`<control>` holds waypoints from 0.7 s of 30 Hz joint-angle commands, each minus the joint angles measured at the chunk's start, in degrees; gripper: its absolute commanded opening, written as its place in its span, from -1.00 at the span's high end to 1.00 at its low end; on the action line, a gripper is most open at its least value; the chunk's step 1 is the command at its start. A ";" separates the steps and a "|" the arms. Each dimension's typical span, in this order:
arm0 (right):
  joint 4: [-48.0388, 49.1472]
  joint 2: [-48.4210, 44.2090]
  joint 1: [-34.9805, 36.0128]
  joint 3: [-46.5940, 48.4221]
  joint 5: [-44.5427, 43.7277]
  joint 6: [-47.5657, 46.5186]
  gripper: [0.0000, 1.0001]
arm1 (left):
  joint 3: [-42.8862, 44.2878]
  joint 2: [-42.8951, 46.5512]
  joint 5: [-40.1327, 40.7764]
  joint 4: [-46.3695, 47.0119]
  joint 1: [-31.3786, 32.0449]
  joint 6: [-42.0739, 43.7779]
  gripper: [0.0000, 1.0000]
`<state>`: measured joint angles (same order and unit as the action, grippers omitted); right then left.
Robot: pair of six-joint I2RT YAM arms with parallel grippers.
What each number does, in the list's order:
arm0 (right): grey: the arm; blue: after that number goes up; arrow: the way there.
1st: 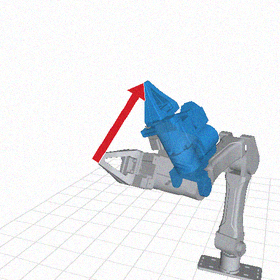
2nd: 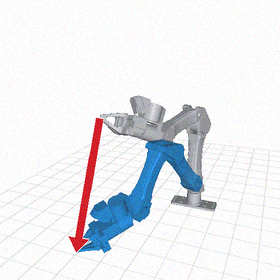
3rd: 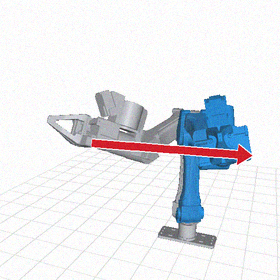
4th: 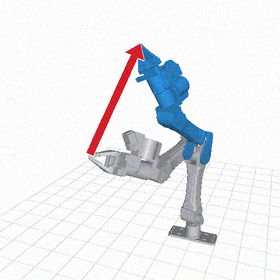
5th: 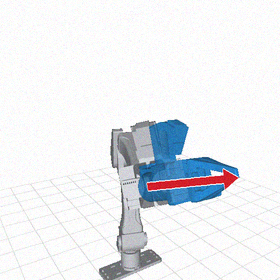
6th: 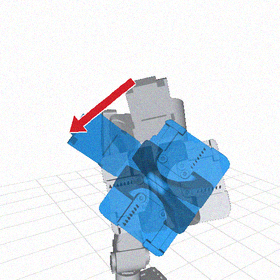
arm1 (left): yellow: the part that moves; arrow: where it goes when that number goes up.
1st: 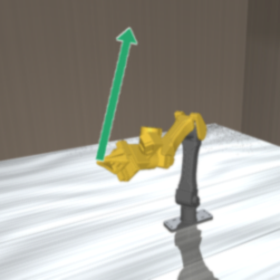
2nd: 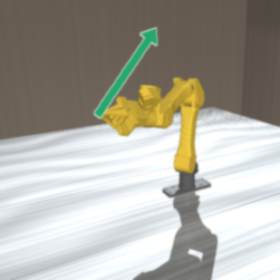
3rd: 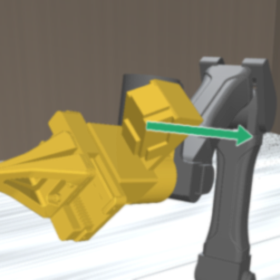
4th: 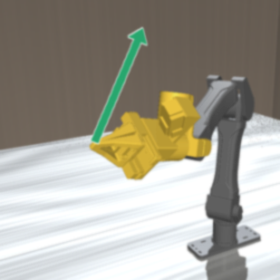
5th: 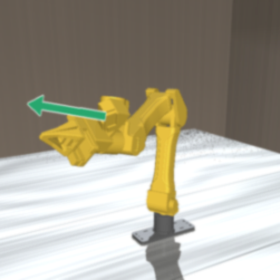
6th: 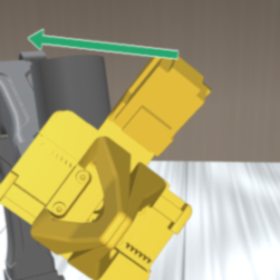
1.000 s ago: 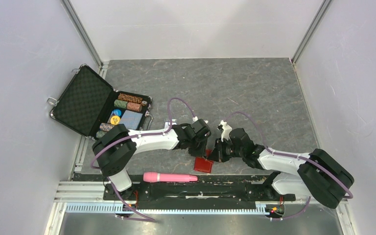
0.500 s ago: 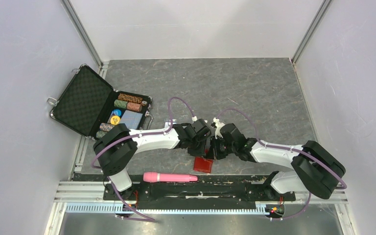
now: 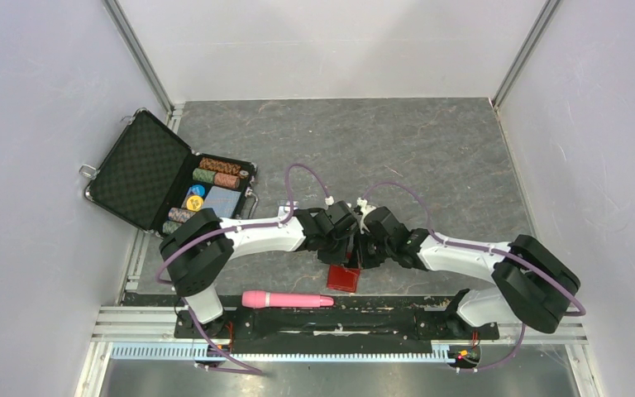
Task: Put the credit cards into the card holder
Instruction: Close the card holder at the center of the board.
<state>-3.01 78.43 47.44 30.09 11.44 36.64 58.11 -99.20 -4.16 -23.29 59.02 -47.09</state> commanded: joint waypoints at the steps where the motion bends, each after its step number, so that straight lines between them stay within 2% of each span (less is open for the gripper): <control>1: -13.92 6.73 1.60 -1.76 -9.05 -1.28 1.00 | -1.95 -7.29 3.80 -0.02 4.52 -2.98 0.95; 6: -16.32 8.28 4.01 -2.45 -11.02 1.42 1.00 | 0.85 -9.81 8.73 -5.36 6.42 -3.96 0.96; 10: -16.11 6.59 4.15 -3.12 -11.75 2.11 1.00 | 1.00 -10.89 8.65 -5.08 6.90 -4.37 0.96; 13: -14.51 4.36 4.15 -3.31 -11.91 1.22 1.00 | -0.48 -8.15 8.51 -2.01 6.95 -4.07 0.96; 15: -12.45 0.45 4.15 -3.69 -12.21 0.89 0.91 | -1.81 -5.19 8.39 0.50 6.89 -3.63 0.96; 18: -11.59 -4.61 3.99 -2.92 -13.87 0.53 0.58 | -2.47 -1.23 8.86 2.27 6.75 -3.01 0.96; 21: -11.60 -7.58 3.72 -1.56 -14.48 0.14 0.48 | -2.47 1.32 8.96 2.81 6.50 -2.74 0.96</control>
<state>-6.72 72.88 50.72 29.54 4.19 39.75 58.04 -97.43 5.28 -23.40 63.99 -50.26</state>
